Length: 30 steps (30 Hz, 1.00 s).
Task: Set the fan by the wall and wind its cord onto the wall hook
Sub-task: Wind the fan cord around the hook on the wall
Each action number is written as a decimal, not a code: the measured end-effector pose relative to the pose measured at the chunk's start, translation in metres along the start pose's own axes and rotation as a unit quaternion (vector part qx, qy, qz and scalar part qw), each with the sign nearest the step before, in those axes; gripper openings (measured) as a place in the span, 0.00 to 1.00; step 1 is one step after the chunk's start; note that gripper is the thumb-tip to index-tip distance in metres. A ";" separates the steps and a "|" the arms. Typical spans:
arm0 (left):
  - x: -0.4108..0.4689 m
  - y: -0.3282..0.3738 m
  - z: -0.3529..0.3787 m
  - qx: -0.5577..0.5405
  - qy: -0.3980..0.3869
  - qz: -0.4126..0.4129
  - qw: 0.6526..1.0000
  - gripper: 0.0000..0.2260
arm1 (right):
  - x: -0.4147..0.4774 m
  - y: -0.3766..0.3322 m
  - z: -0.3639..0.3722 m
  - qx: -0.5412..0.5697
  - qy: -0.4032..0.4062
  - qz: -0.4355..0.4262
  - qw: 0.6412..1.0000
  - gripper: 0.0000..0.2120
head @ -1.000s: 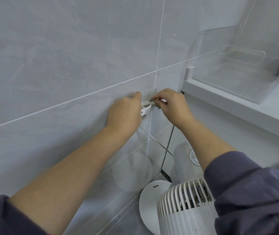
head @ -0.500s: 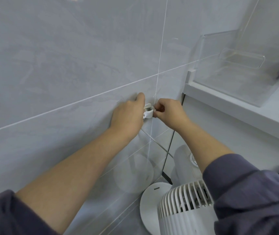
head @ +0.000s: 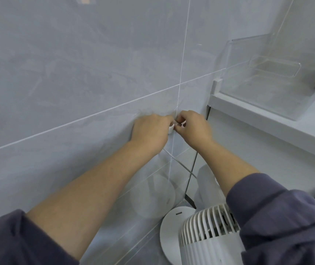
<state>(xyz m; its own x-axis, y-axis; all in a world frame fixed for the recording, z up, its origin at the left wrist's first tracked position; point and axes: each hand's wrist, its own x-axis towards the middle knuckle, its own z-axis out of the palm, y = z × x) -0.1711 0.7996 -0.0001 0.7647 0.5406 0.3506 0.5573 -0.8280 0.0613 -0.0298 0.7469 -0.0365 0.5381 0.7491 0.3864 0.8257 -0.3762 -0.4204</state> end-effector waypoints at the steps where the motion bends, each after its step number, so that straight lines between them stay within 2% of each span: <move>1: 0.000 0.001 0.001 0.004 0.003 -0.006 1.000 0.16 | 0.000 0.001 -0.001 -0.001 0.008 -0.007 1.000 0.05; 6: 0.013 0.004 0.001 0.020 -0.013 -0.029 0.999 0.09 | 0.002 0.006 -0.001 0.028 0.009 -0.016 0.999 0.05; 10: 0.014 0.006 0.001 -0.006 -0.011 -0.042 0.999 0.08 | 0.003 0.009 0.001 0.074 0.002 -0.015 0.997 0.04; 12: 0.010 0.005 0.003 -0.028 0.001 -0.041 0.999 0.07 | 0.002 0.012 0.003 0.093 -0.026 -0.018 0.995 0.05; 14: 0.007 0.003 0.006 -0.048 0.015 -0.042 0.998 0.07 | -0.003 0.011 0.005 0.126 -0.096 -0.011 0.987 0.07; 17: 0.004 0.003 0.008 -0.068 0.032 -0.051 0.996 0.07 | -0.008 0.009 0.007 0.250 -0.195 0.047 0.947 0.08; 21: 0.002 0.003 0.009 -0.072 0.050 -0.052 0.995 0.11 | -0.009 0.010 0.004 0.367 -0.263 0.128 0.883 0.08; 26: -0.004 0.002 0.005 -0.053 0.068 -0.044 0.995 0.11 | -0.010 0.008 0.004 0.382 -0.258 0.130 0.878 0.07; 30: -0.016 -0.011 0.005 -0.050 0.090 -0.032 0.994 0.09 | -0.009 0.012 0.000 0.342 -0.279 0.131 0.888 0.07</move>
<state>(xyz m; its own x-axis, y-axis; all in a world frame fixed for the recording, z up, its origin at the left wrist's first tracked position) -0.1881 0.8011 -0.0111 0.6542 0.5644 0.5034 0.5607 -0.8087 0.1780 -0.0245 0.7357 -0.0454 0.3718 0.9096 -0.1855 0.2856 -0.3022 -0.9095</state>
